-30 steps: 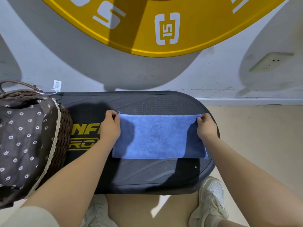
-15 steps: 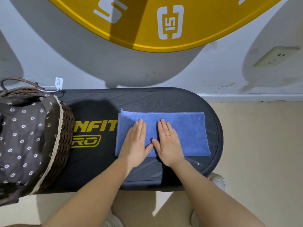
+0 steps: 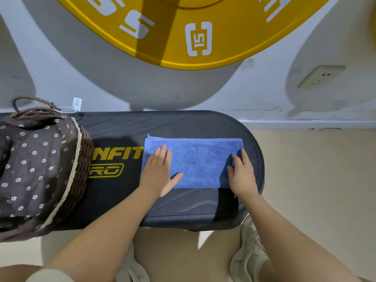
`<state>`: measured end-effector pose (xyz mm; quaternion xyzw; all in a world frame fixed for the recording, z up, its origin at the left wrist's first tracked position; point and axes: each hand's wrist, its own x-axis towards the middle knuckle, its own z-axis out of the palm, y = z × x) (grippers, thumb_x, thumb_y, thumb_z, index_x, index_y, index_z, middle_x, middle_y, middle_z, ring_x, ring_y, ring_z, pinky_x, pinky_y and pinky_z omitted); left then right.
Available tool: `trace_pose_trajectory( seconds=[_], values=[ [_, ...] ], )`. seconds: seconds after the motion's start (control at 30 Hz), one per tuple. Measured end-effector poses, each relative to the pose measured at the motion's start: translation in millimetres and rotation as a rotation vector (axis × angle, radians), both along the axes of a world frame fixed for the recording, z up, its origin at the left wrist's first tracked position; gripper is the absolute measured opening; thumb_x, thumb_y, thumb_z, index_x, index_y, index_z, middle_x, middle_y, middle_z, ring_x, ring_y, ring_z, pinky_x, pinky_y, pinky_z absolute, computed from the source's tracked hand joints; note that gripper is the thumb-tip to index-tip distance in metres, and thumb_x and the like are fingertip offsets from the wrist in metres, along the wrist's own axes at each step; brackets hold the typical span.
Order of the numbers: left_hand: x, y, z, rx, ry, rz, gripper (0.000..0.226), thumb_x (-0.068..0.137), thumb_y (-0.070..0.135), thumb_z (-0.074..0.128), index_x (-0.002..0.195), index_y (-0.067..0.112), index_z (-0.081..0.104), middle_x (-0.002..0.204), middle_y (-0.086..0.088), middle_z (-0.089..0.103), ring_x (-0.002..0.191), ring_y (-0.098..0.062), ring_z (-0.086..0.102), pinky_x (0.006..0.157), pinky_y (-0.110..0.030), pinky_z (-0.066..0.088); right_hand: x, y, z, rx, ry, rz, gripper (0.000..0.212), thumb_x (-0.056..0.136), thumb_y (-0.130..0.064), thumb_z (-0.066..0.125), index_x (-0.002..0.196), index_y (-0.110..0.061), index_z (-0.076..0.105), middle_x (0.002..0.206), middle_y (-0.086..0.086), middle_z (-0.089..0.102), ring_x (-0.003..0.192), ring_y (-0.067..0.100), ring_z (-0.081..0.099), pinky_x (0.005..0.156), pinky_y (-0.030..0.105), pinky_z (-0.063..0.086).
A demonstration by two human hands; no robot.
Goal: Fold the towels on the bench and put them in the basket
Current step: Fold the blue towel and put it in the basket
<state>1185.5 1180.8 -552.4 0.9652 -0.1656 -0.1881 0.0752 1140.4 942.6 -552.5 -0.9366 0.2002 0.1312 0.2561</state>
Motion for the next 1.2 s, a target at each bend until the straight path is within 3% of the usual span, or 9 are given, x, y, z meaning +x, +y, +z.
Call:
trace_pose_trajectory(
  seconds=[0.1, 0.27, 0.47, 0.7, 0.8, 0.87, 0.97, 1.1, 1.2],
  values=[
    [2, -24, 9, -0.125, -0.071, -0.174, 0.072, 0.086, 0.051, 0.034, 0.142, 0.006, 0.034, 0.152, -0.016, 0.028, 0.139, -0.036, 0.028, 0.112, -0.047, 0.03, 9, 9, 10, 0.126, -0.097, -0.284, 0.048, 0.098, -0.017, 0.04, 0.144, -0.01, 0.026, 0.154, 0.011, 0.018, 0.135, 0.032, 0.033, 0.106, 0.047, 0.037],
    [0, -52, -1, -0.048, 0.046, -0.243, 0.068, 0.096, 0.043, 0.04, 0.15, 0.023, 0.004, 0.158, 0.0, -0.01, 0.146, -0.022, -0.007, 0.118, -0.034, 0.001, 13, 0, 12, 0.138, 0.019, -0.362, 0.049, 0.098, -0.018, 0.04, 0.144, -0.009, 0.023, 0.145, 0.016, 0.033, 0.13, 0.034, 0.037, 0.102, 0.046, 0.037],
    [1, -73, -8, 0.053, 0.066, -0.097, 0.081, 0.087, 0.063, 0.039, 0.149, 0.029, -0.002, 0.159, 0.0, -0.003, 0.144, -0.037, -0.006, 0.118, -0.042, 0.004, 26, -21, 22, 0.449, 0.105, -0.558, 0.059, 0.082, -0.031, 0.069, 0.128, -0.004, 0.045, 0.124, 0.012, 0.056, 0.108, 0.03, 0.055, 0.087, 0.04, 0.047],
    [13, -78, -1, 0.148, 0.1, -0.11, 0.084, 0.083, 0.068, 0.041, 0.148, 0.036, -0.001, 0.157, 0.001, 0.0, 0.142, -0.036, 0.001, 0.116, -0.041, 0.01, 26, -19, 43, 0.946, 0.143, -0.439, 0.03, 0.085, -0.007, 0.06, 0.112, -0.021, 0.058, 0.097, 0.0, 0.067, 0.088, 0.02, 0.064, 0.072, 0.033, 0.053],
    [21, -62, 8, -0.221, 0.205, 0.034, 0.06, 0.095, 0.039, 0.043, 0.148, 0.028, 0.016, 0.153, 0.002, 0.023, 0.139, -0.026, 0.021, 0.116, -0.036, 0.018, 33, 8, 57, 0.925, 0.049, -0.251, 0.038, 0.085, -0.004, 0.056, 0.116, -0.025, 0.055, 0.108, -0.001, 0.064, 0.098, 0.016, 0.061, 0.085, 0.031, 0.051],
    [22, -47, 18, -0.598, 0.294, 0.357, 0.049, 0.098, 0.027, 0.041, 0.146, 0.02, 0.029, 0.126, -0.002, 0.051, 0.111, -0.018, 0.05, 0.102, -0.03, 0.035, 38, 35, 63, 0.819, 0.001, -0.101, 0.039, 0.085, -0.008, 0.056, 0.118, -0.029, 0.054, 0.106, 0.0, 0.064, 0.095, 0.015, 0.061, 0.083, 0.028, 0.05],
    [19, -28, 41, -1.027, 0.554, 0.807, 0.034, 0.101, 0.028, 0.031, 0.13, 0.018, 0.045, 0.095, 0.002, 0.058, 0.078, -0.013, 0.055, 0.076, -0.024, 0.042, 43, 81, 62, 0.71, -0.019, 0.008, 0.041, 0.084, -0.012, 0.056, 0.119, -0.032, 0.052, 0.087, -0.003, 0.063, 0.077, 0.012, 0.06, 0.064, 0.007, 0.047],
    [14, -4, 53, -1.327, 0.634, 0.939, 0.036, 0.102, 0.03, 0.023, 0.096, 0.025, 0.058, 0.091, 0.002, 0.066, 0.084, -0.014, 0.063, 0.079, -0.026, 0.05, 50, 135, 57, 0.67, 0.013, 0.052, 0.031, 0.082, -0.01, 0.057, 0.109, -0.024, 0.05, 0.077, -0.007, 0.059, 0.076, 0.016, 0.06, 0.065, 0.019, 0.051],
    [15, 7, 49, -1.236, 0.512, 0.938, 0.03, 0.099, 0.032, 0.032, 0.091, 0.027, 0.061, 0.094, -0.005, 0.067, 0.084, -0.019, 0.063, 0.076, -0.032, 0.051, 49, 159, 53, 0.677, 0.056, 0.089, 0.037, 0.084, -0.017, 0.058, 0.117, -0.015, 0.042, 0.073, -0.004, 0.056, 0.069, 0.016, 0.056, 0.064, 0.03, 0.049]
  ],
)
